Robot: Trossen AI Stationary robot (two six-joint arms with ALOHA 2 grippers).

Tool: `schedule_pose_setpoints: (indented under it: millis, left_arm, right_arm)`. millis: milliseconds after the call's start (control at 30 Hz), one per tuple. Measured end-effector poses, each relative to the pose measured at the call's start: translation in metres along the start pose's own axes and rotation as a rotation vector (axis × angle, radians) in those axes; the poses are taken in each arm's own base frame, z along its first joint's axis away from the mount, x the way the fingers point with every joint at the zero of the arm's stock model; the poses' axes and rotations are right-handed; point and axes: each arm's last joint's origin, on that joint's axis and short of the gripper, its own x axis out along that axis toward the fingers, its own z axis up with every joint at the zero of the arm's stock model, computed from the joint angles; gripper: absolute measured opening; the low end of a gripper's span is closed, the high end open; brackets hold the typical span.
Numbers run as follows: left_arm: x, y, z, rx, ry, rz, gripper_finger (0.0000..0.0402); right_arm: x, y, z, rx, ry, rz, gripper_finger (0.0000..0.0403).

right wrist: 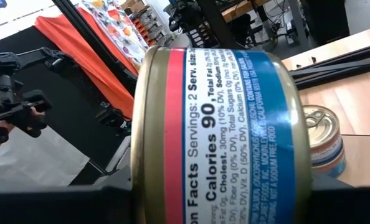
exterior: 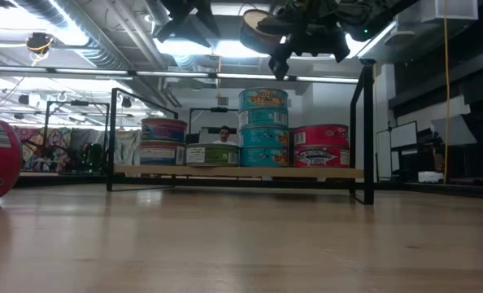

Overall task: Stack canned seafood by type on shelf
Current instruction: Stack the blue-pink tuna can on top of the blue-pink tuna can on the shelf

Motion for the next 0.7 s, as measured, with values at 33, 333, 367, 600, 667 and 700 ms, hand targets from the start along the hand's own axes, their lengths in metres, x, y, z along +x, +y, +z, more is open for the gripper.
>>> schedule_pose_setpoints:
  millis: [33,333,367,600,667,700]
  left_arm:
    - [0.0,0.0,0.0,-0.005,0.0,0.001,0.0168]
    - [0.0,-0.001,-0.001,-0.008,0.001,-0.004,0.0168]
    - [0.0,-0.001,-0.001,-0.016,0.001,-0.001,0.0168]
    - [0.007,-0.004,-0.004,-0.038,0.074,-0.103,0.0169]
    - [0.01,-0.006,-0.005,-0.041,0.107,-0.146,0.0169]
    - [0.012,-0.008,-0.006,-0.045,0.124,-0.17,0.0169]
  right_arm:
    - [0.0,0.0,0.0,0.0,0.0,0.001,0.0177]
    - [0.0,0.0,0.0,0.002,0.003,0.003,0.0177]
    - [0.0,0.0,0.0,0.003,0.003,0.003,0.0177]
    - [0.0,0.0,-0.001,0.007,0.005,0.002,0.0177]
    - [0.0,0.0,-0.001,0.007,0.006,0.003,0.0177]
    - [0.0,0.0,-0.001,0.007,0.006,0.003,0.0177]
